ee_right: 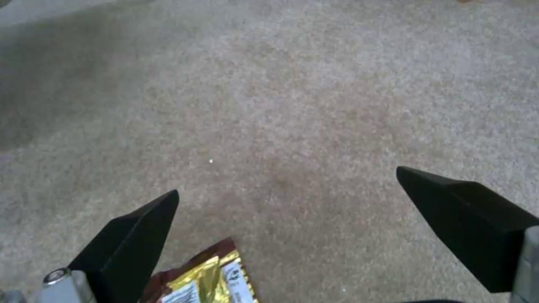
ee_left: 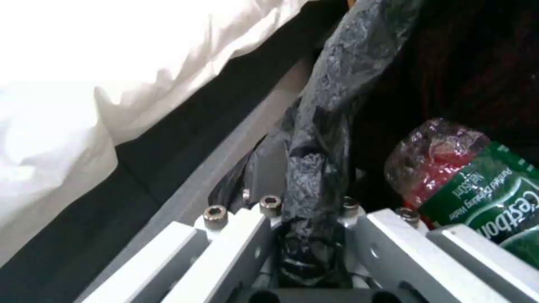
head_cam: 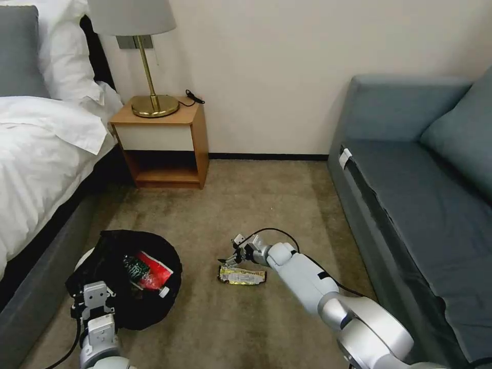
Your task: Pick up the trash bin, then pick up the garbage on the floor and place it into the trash bin.
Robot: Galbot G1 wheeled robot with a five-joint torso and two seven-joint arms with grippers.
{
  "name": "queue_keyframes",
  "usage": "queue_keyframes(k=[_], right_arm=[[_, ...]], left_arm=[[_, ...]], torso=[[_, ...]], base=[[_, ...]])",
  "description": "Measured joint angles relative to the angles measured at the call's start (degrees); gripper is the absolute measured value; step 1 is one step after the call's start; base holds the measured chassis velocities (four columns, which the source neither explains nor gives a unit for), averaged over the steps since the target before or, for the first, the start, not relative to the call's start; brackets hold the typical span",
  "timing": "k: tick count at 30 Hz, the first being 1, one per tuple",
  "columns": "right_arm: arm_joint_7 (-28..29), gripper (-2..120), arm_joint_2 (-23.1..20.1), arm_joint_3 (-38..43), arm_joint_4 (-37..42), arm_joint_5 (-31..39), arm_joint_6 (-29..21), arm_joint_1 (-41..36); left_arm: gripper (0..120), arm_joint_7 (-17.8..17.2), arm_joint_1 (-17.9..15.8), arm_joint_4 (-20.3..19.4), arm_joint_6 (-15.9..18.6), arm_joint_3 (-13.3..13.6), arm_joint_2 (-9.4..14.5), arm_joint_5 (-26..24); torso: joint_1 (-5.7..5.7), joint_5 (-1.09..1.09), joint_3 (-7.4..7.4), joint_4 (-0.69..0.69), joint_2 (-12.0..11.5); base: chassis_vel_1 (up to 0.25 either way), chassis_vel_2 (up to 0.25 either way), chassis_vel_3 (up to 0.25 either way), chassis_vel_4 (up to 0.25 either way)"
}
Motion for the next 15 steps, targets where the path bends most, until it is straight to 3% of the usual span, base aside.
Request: queue_keyframes(k=[15], right_arm=[[0.32, 100, -0.8, 0.42, 1.97, 1.76, -0.19, -0.38]], left_arm=[[0, -0.01, -0.53, -0.75, 0.5, -0.26, 0.67, -0.73]], torso=[[0.0, 0.0, 0.0, 0.0, 0.0]], base=[[-0.013, 0.011, 0.017, -0.012]])
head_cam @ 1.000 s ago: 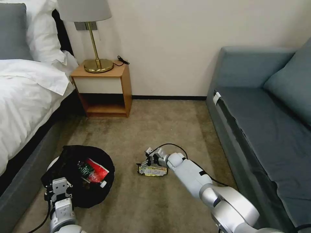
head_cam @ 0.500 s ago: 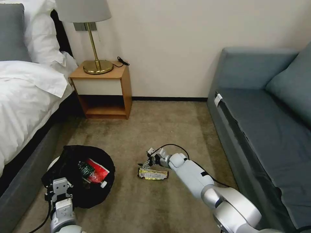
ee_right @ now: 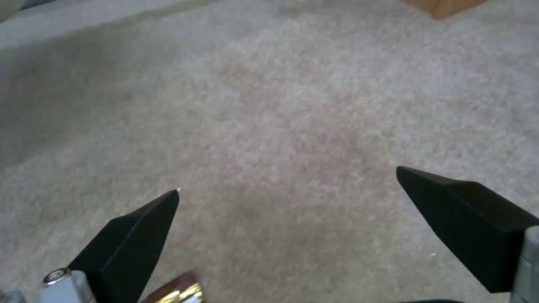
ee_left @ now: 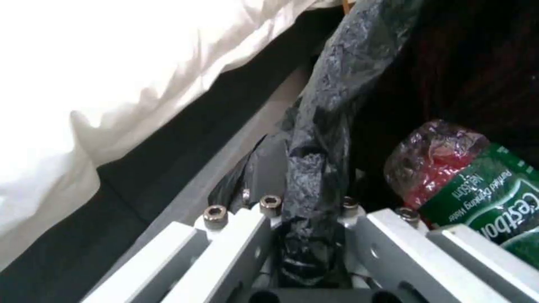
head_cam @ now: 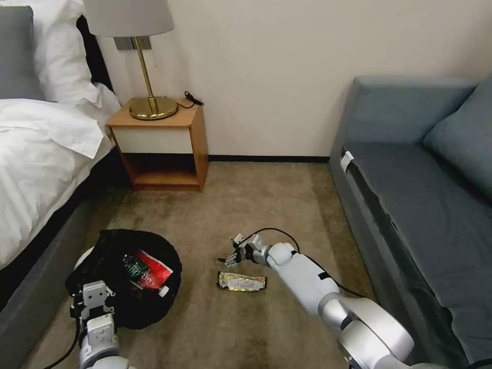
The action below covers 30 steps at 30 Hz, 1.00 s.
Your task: Pick up the trash bin, then pick up the garbage on the floor and place it into the trash bin.
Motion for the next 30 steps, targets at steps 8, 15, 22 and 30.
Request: queue_keyframes(k=[8, 15, 22, 30], right_arm=[[1.4, 100, -2.74, -1.74, 6.07, 2.61, -1.72, -1.41], [2.36, 100, -7.41, -8.8, 16.35, 12.24, -7.12, -3.5], [2.8, 100, -8.93, -13.41, 20.27, 17.24, -9.99, -4.74], [5.58, 100, -9.78, -17.93, 24.03, 22.66, -15.83, -6.28]], left_arm=[[0, 0.07, 0.54, -3.85, 0.97, -0.49, 0.74, -1.48], [0, 0.02, 2.87, -7.82, 1.22, -0.26, 0.79, -1.62], [0, -0.4, 2.41, -7.52, 1.15, -0.84, 1.18, -2.73], [0, -0.59, 1.1, -5.74, 1.56, -3.39, 2.44, -4.5]], torso=[[0.0, 0.0, 0.0, 0.0, 0.0], [0.0, -0.02, 0.0, 0.0, 0.0], [0.0, -0.01, 0.0, 0.0, 0.01], [0.0, -0.02, 0.0, 0.0, 0.01]], base=[[-0.007, 0.008, 0.009, -0.013], [0.0, 0.0, 0.0, 0.0], [0.0, 0.0, 0.0, 0.0], [0.0, 0.0, 0.0, 0.0]])
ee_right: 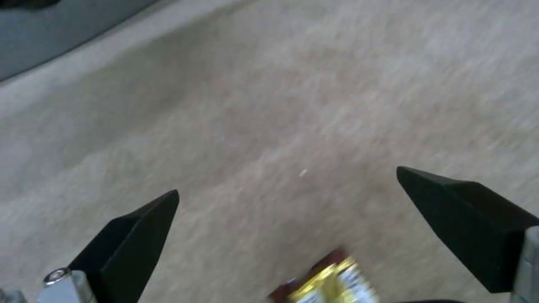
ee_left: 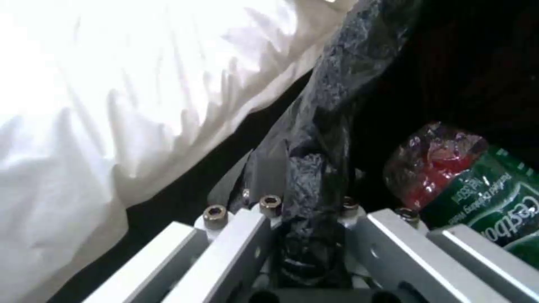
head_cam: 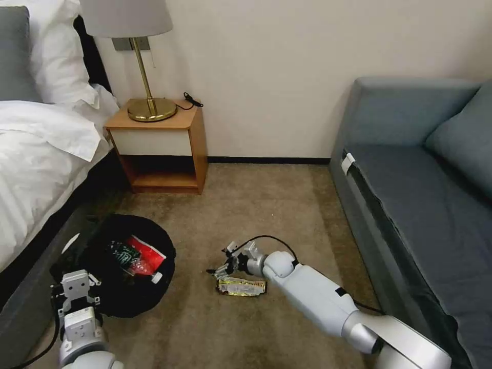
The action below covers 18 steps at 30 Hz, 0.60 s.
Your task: Pick up the trash bin, then pick up the garbage on the floor and place it into the trash bin.
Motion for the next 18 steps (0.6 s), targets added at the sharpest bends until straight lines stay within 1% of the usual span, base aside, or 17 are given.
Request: queue_keyframes(k=[3, 5, 10, 18], right_arm=[[0.38, 100, 0.03, -0.86, 0.07, 1.62, -1.35, -0.02], [1.06, 100, -0.06, -2.24, 0.15, 3.08, -3.25, 0.17], [1.25, 100, -1.01, -4.63, 0.98, 4.65, -6.0, 0.64], [0.55, 100, -1.33, -5.27, -1.01, 3.57, -5.39, 0.14]], left_arm=[[0, 0.0, 0.17, 0.16, 0.0, -0.5, 0.19, -0.35], [0, 0.06, 0.71, 0.32, -0.04, -1.07, 0.36, -0.63], [0, 0.23, 1.33, 0.24, -0.19, -0.8, 0.16, -0.58], [0, -0.48, 1.24, -1.07, 0.76, 0.25, -0.66, -0.02]], torso=[[0.0, 0.01, 0.0, 0.0, 0.0], [0.0, 0.02, 0.0, 0.01, 0.0], [0.0, 0.01, 0.0, 0.01, 0.0], [0.0, 0.01, 0.0, 0.0, 0.0]], base=[[0.0, 0.0, 0.0, 0.0], [0.0, 0.0, 0.0, 0.0], [0.0, 0.0, 0.0, 0.0], [0.0, 0.0, 0.0, 0.0]])
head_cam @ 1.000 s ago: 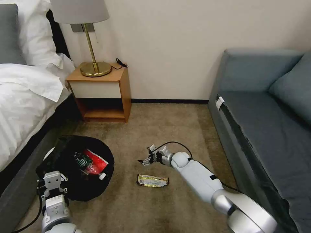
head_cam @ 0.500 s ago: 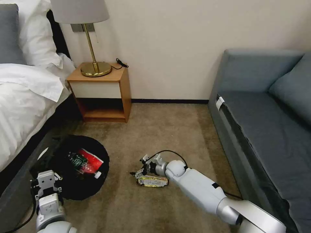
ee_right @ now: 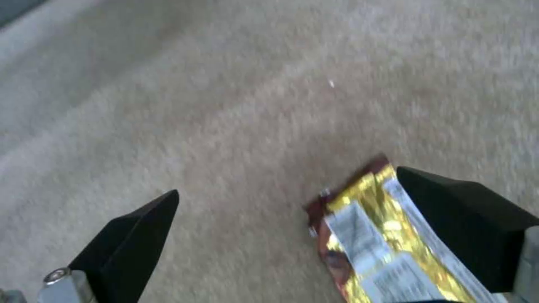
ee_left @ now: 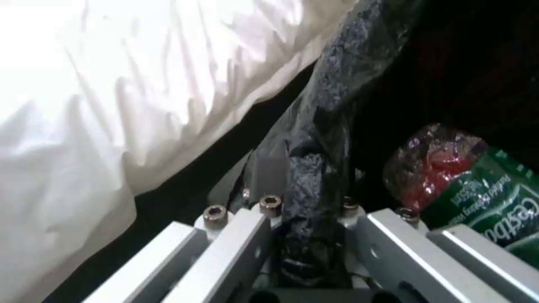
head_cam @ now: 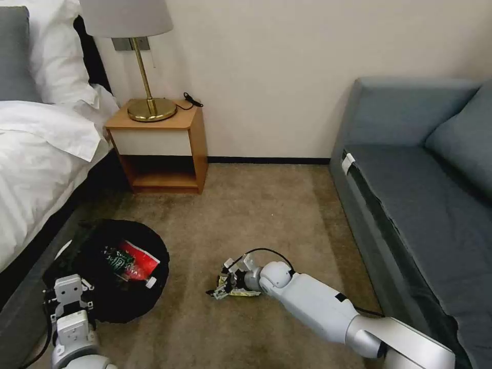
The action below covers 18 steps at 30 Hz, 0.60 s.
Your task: Pick up the trash bin, then pick up the garbage on the floor and place it into the trash bin.
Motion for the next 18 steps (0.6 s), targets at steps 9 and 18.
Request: queue_keyframes(k=[9, 18], right_arm=[[-0.27, 100, 0.96, 2.0, -6.67, -5.29, 1.6, -0.09], [-0.58, 100, 1.5, 3.6, -9.5, -8.3, 2.51, 0.01]], left_arm=[[0, -0.06, 0.39, -0.52, 0.05, 0.21, -0.17, 0.34], [0, -0.02, 0.71, -0.16, -0.4, 0.12, -0.13, 0.34]], torso=[[0.0, 0.0, 0.0, 0.0, 0.0], [0.0, 0.0, 0.0, 0.01, 0.0]], base=[[0.0, 0.0, 0.0, 0.0], [0.0, 0.0, 0.0, 0.0]])
